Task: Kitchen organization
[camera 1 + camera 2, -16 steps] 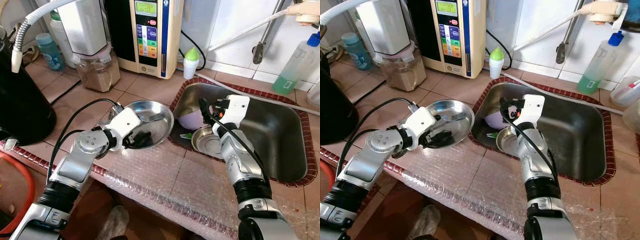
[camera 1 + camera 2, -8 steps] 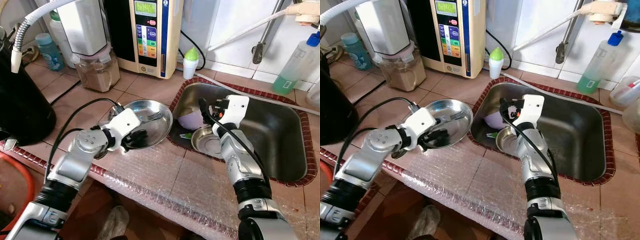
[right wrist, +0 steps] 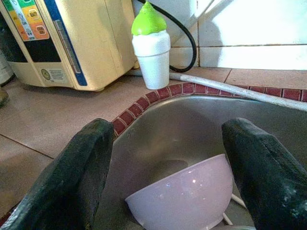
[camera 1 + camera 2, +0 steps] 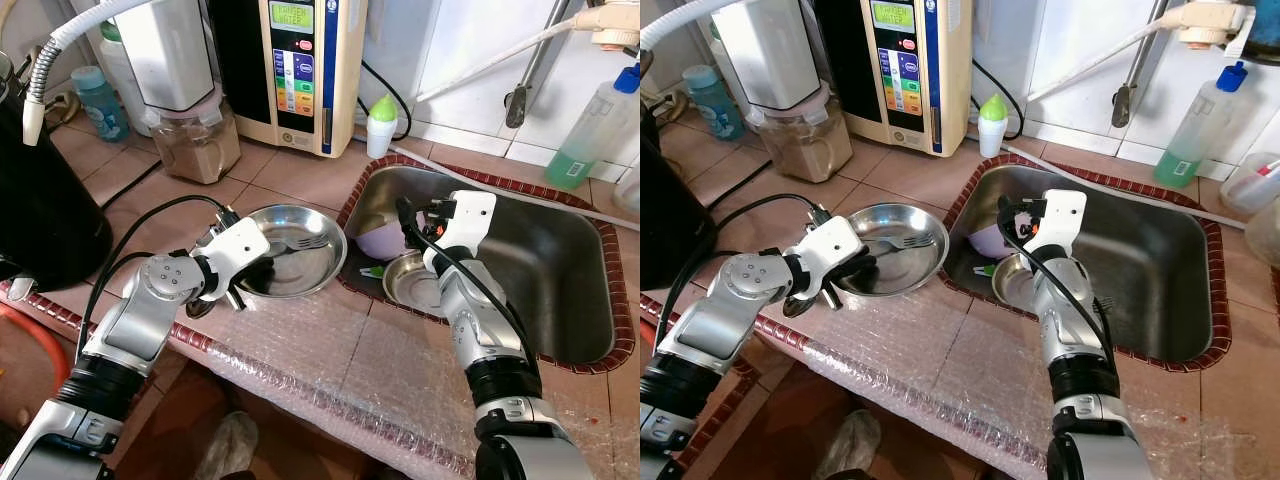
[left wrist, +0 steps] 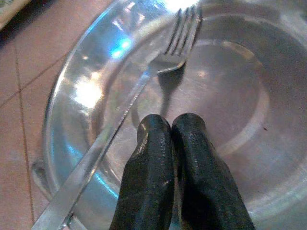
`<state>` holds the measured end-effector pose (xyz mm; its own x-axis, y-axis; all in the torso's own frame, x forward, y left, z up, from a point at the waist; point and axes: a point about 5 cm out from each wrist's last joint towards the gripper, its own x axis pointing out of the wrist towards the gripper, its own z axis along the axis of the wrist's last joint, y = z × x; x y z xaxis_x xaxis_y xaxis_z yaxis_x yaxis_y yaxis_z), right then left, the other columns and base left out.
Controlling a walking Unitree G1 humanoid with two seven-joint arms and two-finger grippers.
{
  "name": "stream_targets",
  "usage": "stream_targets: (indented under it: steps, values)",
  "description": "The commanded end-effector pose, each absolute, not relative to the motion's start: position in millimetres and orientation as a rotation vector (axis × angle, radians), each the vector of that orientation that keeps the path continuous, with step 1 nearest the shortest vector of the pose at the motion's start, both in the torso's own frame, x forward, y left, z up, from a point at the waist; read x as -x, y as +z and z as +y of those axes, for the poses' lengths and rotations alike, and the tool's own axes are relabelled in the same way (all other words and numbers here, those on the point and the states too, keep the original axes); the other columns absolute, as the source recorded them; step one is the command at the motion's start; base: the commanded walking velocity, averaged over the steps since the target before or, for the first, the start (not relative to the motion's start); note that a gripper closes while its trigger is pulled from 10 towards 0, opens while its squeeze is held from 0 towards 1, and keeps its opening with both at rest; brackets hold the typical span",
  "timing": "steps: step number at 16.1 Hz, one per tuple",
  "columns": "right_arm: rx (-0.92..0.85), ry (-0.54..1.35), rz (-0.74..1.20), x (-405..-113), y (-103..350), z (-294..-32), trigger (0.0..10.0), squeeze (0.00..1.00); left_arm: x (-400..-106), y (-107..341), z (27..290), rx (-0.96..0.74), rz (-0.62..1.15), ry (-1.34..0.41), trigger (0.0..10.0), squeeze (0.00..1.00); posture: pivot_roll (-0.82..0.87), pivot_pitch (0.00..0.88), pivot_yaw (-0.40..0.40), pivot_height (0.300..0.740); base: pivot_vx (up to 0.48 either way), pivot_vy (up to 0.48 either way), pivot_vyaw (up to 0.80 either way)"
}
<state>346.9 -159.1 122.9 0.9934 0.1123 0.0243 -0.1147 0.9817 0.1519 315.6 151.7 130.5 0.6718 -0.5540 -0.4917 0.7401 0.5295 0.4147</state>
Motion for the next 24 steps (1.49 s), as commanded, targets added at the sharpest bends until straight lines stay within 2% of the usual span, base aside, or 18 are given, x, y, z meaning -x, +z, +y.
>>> stream_targets:
  steps: [1,3,4,5,6,13,24]
  values:
    - [-0.151,0.113,-0.018,-347.7,123.0,-157.5,10.0,0.0,-317.6,135.8,152.4,-0.674,0.317,-0.789,1.0,0.0,-0.01,0.0,0.033,0.74,0.0,0.0,0.0]
    - [-0.15,0.115,-0.019,-348.2,123.3,-157.2,10.0,0.0,-317.8,135.9,151.6,-0.678,0.314,-0.794,1.9,0.0,-0.01,0.0,0.033,0.74,0.0,0.0,0.0]
    - [-0.149,0.115,-0.017,-348.4,123.0,-157.4,10.0,0.0,-317.8,136.1,150.6,-0.687,0.312,-0.804,3.9,0.0,-0.01,0.0,0.033,0.74,0.0,0.0,0.0]
    - [-0.149,0.116,-0.015,-348.4,122.6,-156.9,10.0,0.0,-318.3,136.5,148.2,-0.668,0.308,-0.813,10.0,0.07,-0.01,0.0,0.033,0.74,0.0,0.0,0.0]
    - [-0.149,0.117,-0.014,-348.4,122.3,-156.3,10.0,0.0,-319.4,138.2,146.4,-0.659,0.297,-0.81,10.0,1.0,-0.01,0.0,0.033,0.74,0.0,0.0,0.0]
    - [-0.151,0.112,-0.014,-347.9,121.3,-157.3,10.0,0.0,-329.7,161.0,145.2,-0.716,0.197,-0.776,10.0,1.0,-0.01,0.0,0.033,0.74,0.0,0.0,0.0]
    - [-0.14,0.112,0.004,-336.3,114.5,-165.1,10.0,0.0,-353.1,155.1,162.2,-0.803,0.146,-0.818,10.0,1.0,-0.04,0.0,0.035,0.74,0.0,0.0,0.0]
